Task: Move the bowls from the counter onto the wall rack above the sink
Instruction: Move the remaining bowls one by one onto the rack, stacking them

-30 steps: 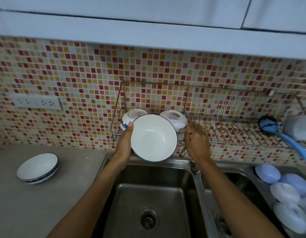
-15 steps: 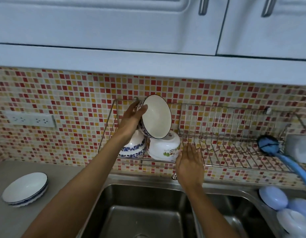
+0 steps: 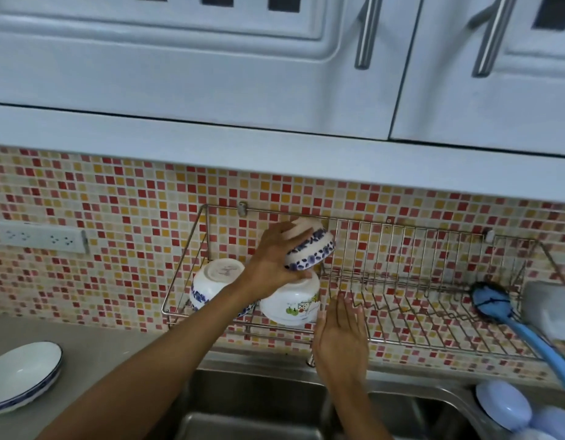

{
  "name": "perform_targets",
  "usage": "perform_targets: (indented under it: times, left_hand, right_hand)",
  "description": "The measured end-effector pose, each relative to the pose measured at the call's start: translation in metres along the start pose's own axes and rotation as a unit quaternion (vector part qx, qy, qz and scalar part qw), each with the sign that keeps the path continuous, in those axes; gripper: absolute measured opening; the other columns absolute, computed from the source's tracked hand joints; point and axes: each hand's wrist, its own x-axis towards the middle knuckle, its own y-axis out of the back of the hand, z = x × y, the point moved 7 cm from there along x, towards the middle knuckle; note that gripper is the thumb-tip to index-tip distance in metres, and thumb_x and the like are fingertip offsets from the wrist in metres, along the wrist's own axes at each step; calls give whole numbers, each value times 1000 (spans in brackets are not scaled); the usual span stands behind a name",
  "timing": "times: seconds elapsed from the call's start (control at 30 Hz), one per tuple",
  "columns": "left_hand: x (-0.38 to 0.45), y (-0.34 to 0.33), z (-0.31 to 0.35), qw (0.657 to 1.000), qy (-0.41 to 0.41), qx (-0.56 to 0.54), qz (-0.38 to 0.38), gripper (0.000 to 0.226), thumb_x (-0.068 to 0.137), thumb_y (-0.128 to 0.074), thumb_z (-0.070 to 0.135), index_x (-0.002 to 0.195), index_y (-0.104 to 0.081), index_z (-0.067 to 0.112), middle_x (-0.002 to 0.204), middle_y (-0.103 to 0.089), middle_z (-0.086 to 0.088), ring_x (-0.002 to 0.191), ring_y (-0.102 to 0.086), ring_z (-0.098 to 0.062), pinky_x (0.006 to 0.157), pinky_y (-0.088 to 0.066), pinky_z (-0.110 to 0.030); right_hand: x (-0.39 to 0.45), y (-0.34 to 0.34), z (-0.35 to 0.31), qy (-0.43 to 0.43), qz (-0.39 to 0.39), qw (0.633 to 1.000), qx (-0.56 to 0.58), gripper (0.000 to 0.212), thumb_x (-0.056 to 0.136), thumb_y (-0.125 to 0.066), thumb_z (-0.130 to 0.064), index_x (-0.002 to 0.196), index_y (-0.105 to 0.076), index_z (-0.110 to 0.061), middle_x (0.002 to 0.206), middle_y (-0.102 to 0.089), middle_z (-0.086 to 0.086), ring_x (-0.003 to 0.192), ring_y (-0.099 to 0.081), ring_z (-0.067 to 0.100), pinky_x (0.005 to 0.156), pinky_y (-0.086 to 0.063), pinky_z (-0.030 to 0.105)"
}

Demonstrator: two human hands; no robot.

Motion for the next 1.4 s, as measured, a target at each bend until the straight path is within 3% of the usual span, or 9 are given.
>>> perform_targets:
  times: [0.17, 0.4, 0.5, 0.77, 0.97, 1.13, 1.23, 1.4]
  left_hand:
    - [-10, -26, -11, 981, -66, 164, -84, 80, 73, -78, 32, 143, -38, 32, 152, -28, -6, 140, -20, -31, 116, -24, -47]
    - [-30, -38, -21, 961, -88, 234, -116, 80, 76, -76, 30, 144, -35, 32, 154, -25, -7, 141, -21, -35, 111, -30, -51]
    - [-38, -45, -25, 961, -85, 232, -123, 82, 75, -77, 29, 144, -34, 32, 155, -24, -6, 142, -21, -33, 113, -28, -48]
    - [-49, -55, -22, 958, -97, 235, -131, 79, 77, -76, 24, 143, -34, 33, 155, -28, -6, 143, -23, -30, 114, -26, -44]
    - [-49, -60, -35, 970, -74, 176, -150, 82, 79, -72, 33, 146, -26, 33, 152, -34, 0, 141, -28, -20, 117, -21, -39]
    - [-52, -51, -50, 993, 43, 53, -92, 83, 80, -64, 55, 147, -17, 40, 158, -16, 6, 144, -13, -14, 119, -20, -41]
    - [-50, -54, -67, 991, 105, 29, -82, 78, 79, -55, 65, 145, -20, 42, 159, -5, 5, 146, -4, -21, 119, -15, -46]
    - [-48, -61, -73, 986, 124, 20, -112, 72, 78, -56, 66, 140, -34, 37, 154, -19, 1, 140, -21, -26, 116, -24, -49]
  right_hand:
    - [0, 1, 0, -5, 1, 1000, -4, 59, 100, -18, -39, 131, -55, -4, 134, -57, 14, 130, -49, 24, 118, -15, 39]
    - [0, 0, 0, -6, 0, 1000, -11, 62, 100, -16, -41, 129, -56, -3, 132, -59, 14, 128, -52, 25, 117, -13, 40]
    - [0, -1, 1, -11, -3, 1000, -15, 63, 100, -14, -41, 130, -56, -5, 133, -59, 13, 129, -51, 24, 118, -20, 42]
    - [-1, 3, 0, -9, 1, 1000, -18, 59, 100, -18, -40, 129, -57, -5, 131, -60, 12, 127, -53, 23, 115, -18, 41]
    - [-3, 5, -1, 2, 12, 1000, -7, 59, 101, -16, -37, 131, -55, -3, 134, -58, 14, 129, -50, 24, 117, -23, 42]
    - [-2, 6, -2, 4, 13, 1000, -11, 57, 101, -19, -36, 131, -55, -3, 134, -57, 14, 130, -50, 24, 117, -19, 41]
    - [-2, 6, -3, 5, 17, 1000, -11, 58, 100, -18, -36, 130, -56, -4, 133, -58, 14, 129, -50, 24, 116, -21, 43]
    - [-2, 8, -2, 5, 31, 1000, 2, 59, 100, -17, -37, 130, -56, -4, 133, -59, 14, 129, -51, 25, 115, -25, 44]
